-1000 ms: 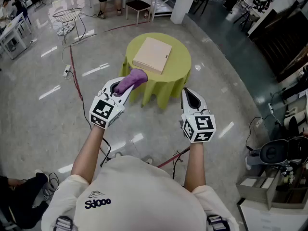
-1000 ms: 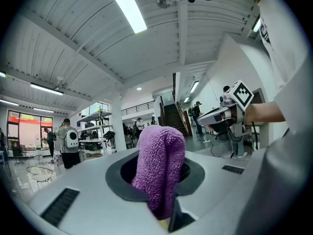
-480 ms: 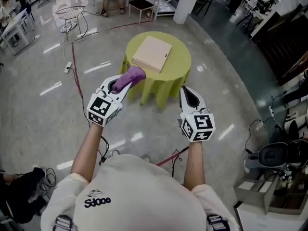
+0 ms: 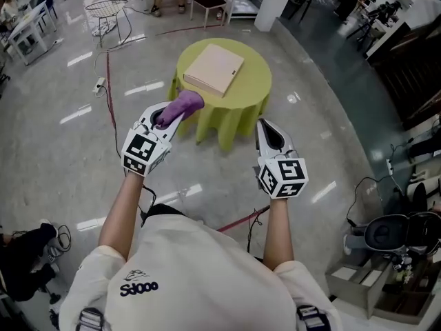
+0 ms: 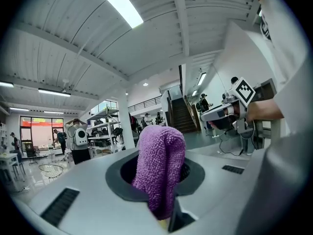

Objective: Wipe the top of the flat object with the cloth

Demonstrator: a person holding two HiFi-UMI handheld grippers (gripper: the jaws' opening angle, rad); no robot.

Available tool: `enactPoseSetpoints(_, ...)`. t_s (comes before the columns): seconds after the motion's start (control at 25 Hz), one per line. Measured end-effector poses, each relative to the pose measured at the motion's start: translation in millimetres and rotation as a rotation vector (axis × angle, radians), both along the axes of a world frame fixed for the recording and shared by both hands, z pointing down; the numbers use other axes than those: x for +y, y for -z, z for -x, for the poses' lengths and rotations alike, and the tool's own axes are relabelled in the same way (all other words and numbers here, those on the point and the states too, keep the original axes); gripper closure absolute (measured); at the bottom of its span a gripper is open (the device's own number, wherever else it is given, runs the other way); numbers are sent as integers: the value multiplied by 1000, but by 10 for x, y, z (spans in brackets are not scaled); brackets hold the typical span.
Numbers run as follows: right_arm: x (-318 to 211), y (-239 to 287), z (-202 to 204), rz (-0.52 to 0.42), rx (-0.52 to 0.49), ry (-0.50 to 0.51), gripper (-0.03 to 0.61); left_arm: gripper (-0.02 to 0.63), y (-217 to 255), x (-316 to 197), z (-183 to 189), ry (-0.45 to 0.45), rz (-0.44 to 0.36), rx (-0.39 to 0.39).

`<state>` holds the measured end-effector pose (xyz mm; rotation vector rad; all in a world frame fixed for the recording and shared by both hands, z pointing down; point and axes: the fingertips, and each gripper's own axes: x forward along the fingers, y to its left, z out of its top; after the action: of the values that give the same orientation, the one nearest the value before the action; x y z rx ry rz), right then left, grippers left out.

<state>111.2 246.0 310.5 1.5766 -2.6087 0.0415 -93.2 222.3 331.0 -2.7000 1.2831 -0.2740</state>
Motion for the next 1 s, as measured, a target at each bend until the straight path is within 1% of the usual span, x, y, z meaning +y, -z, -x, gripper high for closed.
enactPoseSetpoints(0.12,-13,-65,-30,12,12,27,569,548,-24,12,-38,21,7,14)
enactPoseSetpoints(0.28,-9,-100,-100,14,4,27,569,548,-92,16,-61,33,28,25)
enactPoseSetpoints(0.56,-218,-149,-183,23,26,17,569,548,-164,-265,-108,30,49,33)
enactPoseSetpoints(0.68,-423,-226,-191,31,45,6,569,548,-253,-510,-101,24,56,35)
enactPoseSetpoints(0.8,-751,-246,-210,34,27,-13,568,548,-319,-871,-81,12,58,27)
enactPoseSetpoints(0.88,-1001,-250,-166,37,19,-15,569,548,-351,-1155,-13,10,63,25)
enactPoseSetpoints(1.0,-1420,-257,-63,34,39,-18,569,548,-377,-1612,128,16,70,31)
